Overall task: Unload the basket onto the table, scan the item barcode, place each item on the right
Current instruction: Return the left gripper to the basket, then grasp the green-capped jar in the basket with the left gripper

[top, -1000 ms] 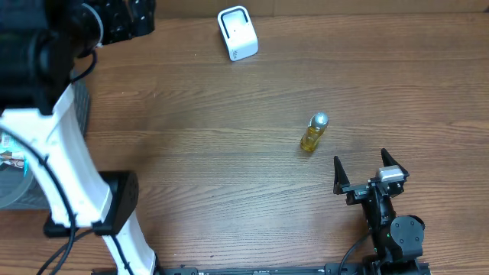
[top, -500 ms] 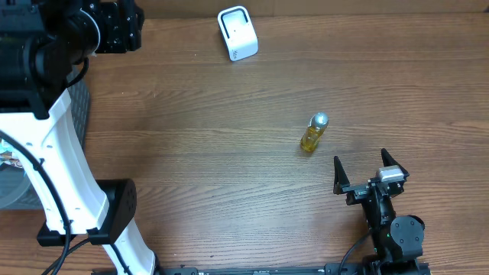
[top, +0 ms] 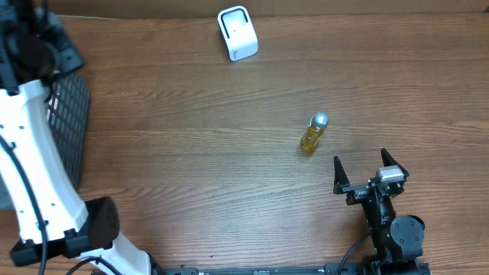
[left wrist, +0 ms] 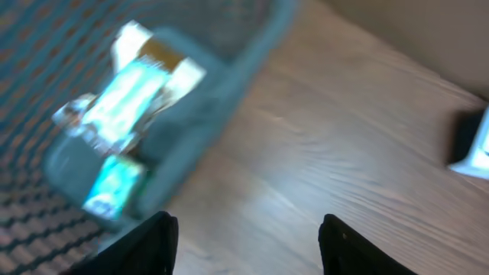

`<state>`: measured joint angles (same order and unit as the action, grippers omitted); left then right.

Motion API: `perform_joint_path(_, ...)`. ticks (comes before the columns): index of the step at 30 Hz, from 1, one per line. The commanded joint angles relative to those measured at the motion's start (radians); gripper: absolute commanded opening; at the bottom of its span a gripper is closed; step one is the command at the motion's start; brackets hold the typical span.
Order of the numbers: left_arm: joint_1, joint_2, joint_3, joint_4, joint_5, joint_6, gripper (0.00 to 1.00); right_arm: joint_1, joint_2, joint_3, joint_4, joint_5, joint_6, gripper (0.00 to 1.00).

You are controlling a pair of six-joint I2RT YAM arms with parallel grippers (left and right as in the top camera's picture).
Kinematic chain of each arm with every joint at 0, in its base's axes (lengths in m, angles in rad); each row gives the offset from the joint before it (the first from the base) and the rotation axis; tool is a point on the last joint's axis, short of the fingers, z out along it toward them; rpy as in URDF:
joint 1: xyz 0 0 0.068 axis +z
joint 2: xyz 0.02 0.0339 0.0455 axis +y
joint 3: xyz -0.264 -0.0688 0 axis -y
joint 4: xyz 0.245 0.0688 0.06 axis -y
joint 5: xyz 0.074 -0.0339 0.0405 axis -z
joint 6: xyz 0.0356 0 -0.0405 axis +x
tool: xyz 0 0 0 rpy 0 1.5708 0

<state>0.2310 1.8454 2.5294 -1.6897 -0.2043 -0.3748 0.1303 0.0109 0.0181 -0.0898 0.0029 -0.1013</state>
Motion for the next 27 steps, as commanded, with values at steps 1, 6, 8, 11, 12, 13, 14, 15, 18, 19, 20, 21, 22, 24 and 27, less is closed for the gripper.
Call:
perform_joint_path(1,0.131,-0.035,-0.074,0.0,-0.031,-0.047,0.63,-0.006,-0.008,-0.01,0.006,-0.005,-0.001,1.0)
perform_joint_path(6,0.297,-0.035,-0.171,0.002,-0.001,-0.113,0.66,-0.006,-0.008,-0.01,0.006,-0.005,-0.001,1.0)
perform_joint_path(8,0.348,-0.035,-0.214,0.023,0.007,-0.123,0.68,-0.006,-0.008,-0.01,0.006,-0.005,-0.001,1.0)
perform_joint_path(11,0.38,-0.035,-0.257,0.049,0.008,-0.123,0.7,-0.006,-0.008,-0.01,0.006,-0.005,-0.001,1.0)
perform_joint_path(12,0.387,-0.035,-0.28,0.056,0.008,-0.123,0.7,-0.006,-0.008,-0.01,0.006,-0.005,-0.001,1.0)
perform_joint_path(13,0.392,-0.035,-0.303,0.064,0.008,-0.123,0.71,-0.006,-0.008,-0.01,0.006,-0.005,-0.001,1.0)
perform_joint_path(14,0.393,-0.035,-0.321,0.072,0.007,-0.123,0.72,-0.006,-0.008,-0.01,0.006,-0.005,-0.001,1.0)
perform_joint_path(15,0.396,-0.035,-0.357,0.087,0.007,-0.122,0.75,-0.006,-0.008,-0.01,0.006,-0.005,-0.001,1.0)
perform_joint_path(18,0.399,-0.035,-0.487,0.145,0.007,-0.113,1.0,-0.006,-0.008,-0.01,0.006,-0.005,-0.001,1.0)
perform_joint_path(19,0.399,-0.035,-0.504,0.155,0.01,-0.098,1.0,-0.006,-0.008,-0.01,0.006,-0.005,-0.001,1.0)
perform_joint_path(20,0.399,-0.035,-0.539,0.179,0.014,-0.074,0.99,-0.006,-0.008,-0.01,0.006,-0.005,-0.001,1.0)
perform_joint_path(21,0.399,-0.035,-0.568,0.2,0.014,-0.061,1.0,-0.006,-0.008,-0.01,0.006,-0.005,-0.001,1.0)
perform_joint_path(22,0.399,-0.035,-0.586,0.215,0.014,-0.047,0.99,-0.006,-0.008,-0.01,0.006,-0.005,-0.001,1.0)
perform_joint_path(24,0.4,-0.035,-0.626,0.252,0.015,-0.027,1.0,-0.006,-0.008,-0.01,0.006,-0.005,-0.001,1.0)
perform_joint_path(27,0.4,-0.035,-0.684,0.304,0.039,0.024,1.0,-0.006,-0.008,-0.01,0.006,-0.005,-0.001,1.0)
